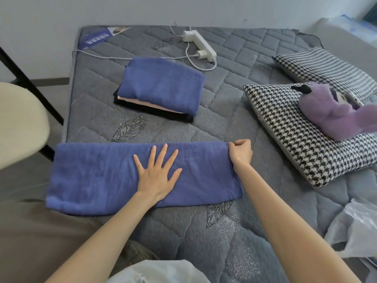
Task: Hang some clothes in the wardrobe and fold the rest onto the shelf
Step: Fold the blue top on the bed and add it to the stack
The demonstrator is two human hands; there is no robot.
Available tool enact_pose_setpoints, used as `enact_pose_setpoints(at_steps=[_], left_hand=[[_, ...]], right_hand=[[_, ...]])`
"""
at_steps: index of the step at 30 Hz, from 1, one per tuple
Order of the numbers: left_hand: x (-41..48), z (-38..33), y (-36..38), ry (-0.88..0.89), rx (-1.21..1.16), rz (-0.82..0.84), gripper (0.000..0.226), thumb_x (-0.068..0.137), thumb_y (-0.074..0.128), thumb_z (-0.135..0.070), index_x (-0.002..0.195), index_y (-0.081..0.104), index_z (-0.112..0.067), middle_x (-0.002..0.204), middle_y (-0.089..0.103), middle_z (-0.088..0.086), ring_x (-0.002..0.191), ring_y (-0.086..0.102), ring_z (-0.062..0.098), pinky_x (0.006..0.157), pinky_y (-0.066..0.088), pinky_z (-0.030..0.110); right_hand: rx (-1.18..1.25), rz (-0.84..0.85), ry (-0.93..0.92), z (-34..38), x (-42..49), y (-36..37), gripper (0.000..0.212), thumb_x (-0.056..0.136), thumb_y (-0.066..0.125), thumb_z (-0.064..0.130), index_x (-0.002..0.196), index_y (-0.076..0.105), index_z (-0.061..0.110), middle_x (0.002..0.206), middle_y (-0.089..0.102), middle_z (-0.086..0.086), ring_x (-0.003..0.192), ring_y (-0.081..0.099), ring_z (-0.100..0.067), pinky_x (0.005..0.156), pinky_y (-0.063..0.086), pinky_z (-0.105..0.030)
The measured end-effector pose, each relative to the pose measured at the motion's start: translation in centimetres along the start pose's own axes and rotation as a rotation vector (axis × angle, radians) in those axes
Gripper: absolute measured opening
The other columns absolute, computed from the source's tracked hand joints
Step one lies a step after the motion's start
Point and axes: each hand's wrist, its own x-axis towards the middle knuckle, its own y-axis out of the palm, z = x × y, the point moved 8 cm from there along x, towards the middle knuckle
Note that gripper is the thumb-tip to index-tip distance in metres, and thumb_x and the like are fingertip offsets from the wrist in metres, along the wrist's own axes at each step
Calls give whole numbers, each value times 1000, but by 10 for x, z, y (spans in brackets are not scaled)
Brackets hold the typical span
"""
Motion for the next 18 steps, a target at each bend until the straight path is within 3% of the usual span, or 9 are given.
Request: enact_pose_setpoints(at_steps=[2, 5, 8, 10, 12, 14, 18], left_hand=[[0, 0, -6, 16, -16, -29, 71, 82, -10, -64, 148, -11, -40, 159, -16, -9, 146, -16, 21, 105, -17, 64], [-2, 3, -22, 31, -2, -104, 68, 88, -8, -55, 151, -3, -30, 161, -4, -6, 148, -7, 17, 112, -13, 55], [-3, 10, -24, 17, -20, -93, 60, 98, 2, -42, 152, -3, -18, 160, -5, -4, 147, -5, 13, 118, -7, 45], [-8, 18, -28, -13, 14, -112, 61, 98, 11, -37, 150, 15, -5, 159, 12, 7, 146, 16, 19, 118, 11, 43], [-13, 30, -23, -43, 30, -115, 62, 94, 22, -34, 143, 34, 2, 150, 33, 15, 137, 38, 26, 112, 29, 42], [-18, 47, -14, -69, 27, -92, 65, 94, 20, -39, 144, 30, 2, 152, 30, 15, 139, 35, 26, 114, 22, 40], [-21, 82, -18, -121, 5, -110, 76, 88, 0, -51, 152, 12, -10, 160, 8, 3, 148, 7, 18, 118, -2, 40]], right_hand=[[-209, -115, -203, 25, -12, -6, 24, 91, 57, 17, 114, 51, 12, 113, 58, -6, 107, 51, -27, 82, 39, -36], [-458, -253, -664, 68, -52, 8, 26, 84, 59, 9, 109, 60, 12, 111, 58, -7, 105, 50, -31, 82, 39, -40], [-446, 14, -960, 78, -100, 64, 33, 81, 55, 0, 113, 64, 6, 114, 62, -11, 106, 56, -32, 88, 41, -38], [-468, 228, -943, 67, -122, 100, 40, 89, 49, 4, 129, 55, 4, 135, 53, -13, 126, 47, -31, 106, 37, -40], [-546, 338, -876, 52, -135, 125, 47, 98, 39, 11, 144, 39, 9, 153, 35, -8, 143, 27, -27, 118, 18, -43], [-672, 326, -867, 37, -139, 136, 49, 102, 30, 20, 151, 26, 16, 160, 20, -3, 148, 13, -24, 119, 6, -43], [-791, 216, -876, 26, -131, 130, 56, 97, 14, 44, 150, 28, 32, 159, 23, -3, 147, 18, -25, 118, 5, -49]])
